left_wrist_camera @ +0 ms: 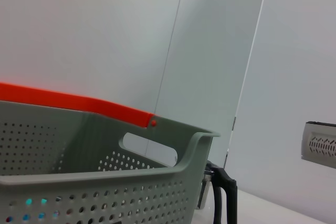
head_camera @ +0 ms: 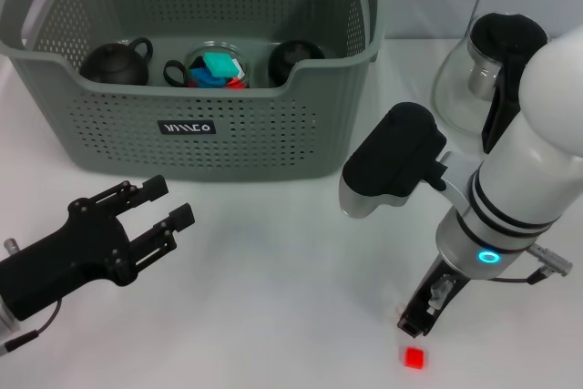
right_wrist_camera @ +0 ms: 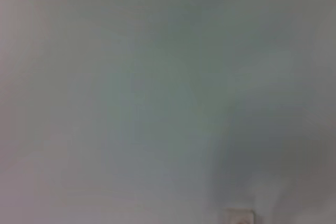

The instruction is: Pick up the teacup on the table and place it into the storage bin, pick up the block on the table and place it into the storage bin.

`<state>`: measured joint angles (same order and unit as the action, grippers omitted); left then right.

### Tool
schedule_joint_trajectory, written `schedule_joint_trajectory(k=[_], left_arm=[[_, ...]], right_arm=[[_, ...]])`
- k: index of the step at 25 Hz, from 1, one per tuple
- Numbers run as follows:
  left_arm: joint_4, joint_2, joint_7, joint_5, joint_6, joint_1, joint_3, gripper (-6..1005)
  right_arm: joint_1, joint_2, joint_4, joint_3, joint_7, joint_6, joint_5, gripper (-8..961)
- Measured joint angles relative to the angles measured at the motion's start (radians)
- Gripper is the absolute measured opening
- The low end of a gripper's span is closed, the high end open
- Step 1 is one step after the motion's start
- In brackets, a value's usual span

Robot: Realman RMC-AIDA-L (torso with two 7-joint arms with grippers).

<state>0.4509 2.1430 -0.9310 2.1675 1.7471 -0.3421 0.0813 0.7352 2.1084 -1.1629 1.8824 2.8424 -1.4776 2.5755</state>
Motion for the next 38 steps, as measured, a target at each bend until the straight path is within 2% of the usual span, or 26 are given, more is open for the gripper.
schedule_joint_trajectory(k=[23,31,34,38], left_arm=[[0.0,0.0,0.0,0.0,0.0,0.0,0.0,541],[0.0,0.0,0.0,0.0,0.0,0.0,0.0,541],[0.0,0.0,0.0,0.0,0.0,0.001,0.0,541],[0.0,0.0,-0.001,0.0,0.0,0.002,0.0,541]], right_arm=[[0.003,0.002,0.007,0.06,0.013,0.018,-0.008,343],[-0.006,-0.002,-0.036,0.056,0.03,0.009,-0.005,240],[-0.026,-0.007,-0.109,0.025,0.033,-0.013,0.001,201],[-0.074,-0.009,-0.243,-0.104,-0.021,-0.059,0.004,210]])
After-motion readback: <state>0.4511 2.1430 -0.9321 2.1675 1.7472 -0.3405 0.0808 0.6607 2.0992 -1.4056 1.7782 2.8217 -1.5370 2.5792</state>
